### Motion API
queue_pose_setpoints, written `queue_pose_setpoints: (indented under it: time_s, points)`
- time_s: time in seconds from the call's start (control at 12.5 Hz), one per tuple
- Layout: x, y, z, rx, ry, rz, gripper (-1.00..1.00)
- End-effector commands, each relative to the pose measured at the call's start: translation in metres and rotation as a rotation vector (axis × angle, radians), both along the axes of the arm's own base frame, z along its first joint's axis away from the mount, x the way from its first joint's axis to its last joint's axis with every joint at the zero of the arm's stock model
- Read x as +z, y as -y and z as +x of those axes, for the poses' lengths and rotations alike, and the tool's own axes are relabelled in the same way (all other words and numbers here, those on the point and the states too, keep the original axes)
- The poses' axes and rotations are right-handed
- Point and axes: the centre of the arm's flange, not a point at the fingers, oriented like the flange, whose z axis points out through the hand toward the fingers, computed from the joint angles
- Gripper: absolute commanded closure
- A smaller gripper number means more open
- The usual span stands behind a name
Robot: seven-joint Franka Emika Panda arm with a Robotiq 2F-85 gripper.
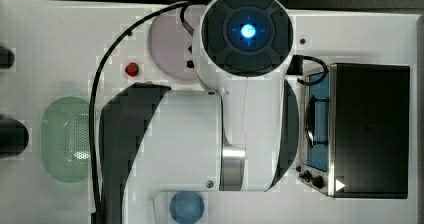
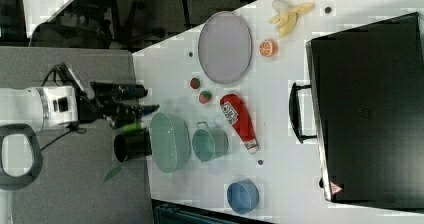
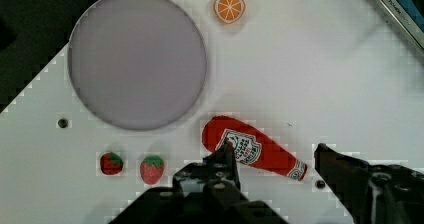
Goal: Pick Ketchup from the table and place it in strainer.
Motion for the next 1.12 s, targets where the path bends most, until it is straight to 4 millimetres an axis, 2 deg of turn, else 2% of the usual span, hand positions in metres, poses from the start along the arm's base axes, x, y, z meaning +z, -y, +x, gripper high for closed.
queue_pose_setpoints:
  time_s: [0.08,0.24,0.48,0.8,1.12]
  points:
    - [0.04,0.015,-0.069,-0.054,-0.029,-0.011,-0.58]
    - [0.025,0.012,-0.067,-0.048,-0.044,-0.012,-0.99]
    - [-0.016,0.001,-0.059,0.059,-0.058,-0.012,-1.0]
    - [-0.082,-0.016,-0.047,0.345,-0.046,-0.006,-1.0]
    - [-0.154,-0.026,-0.043,0.662,-0.028,0.003,-1.0]
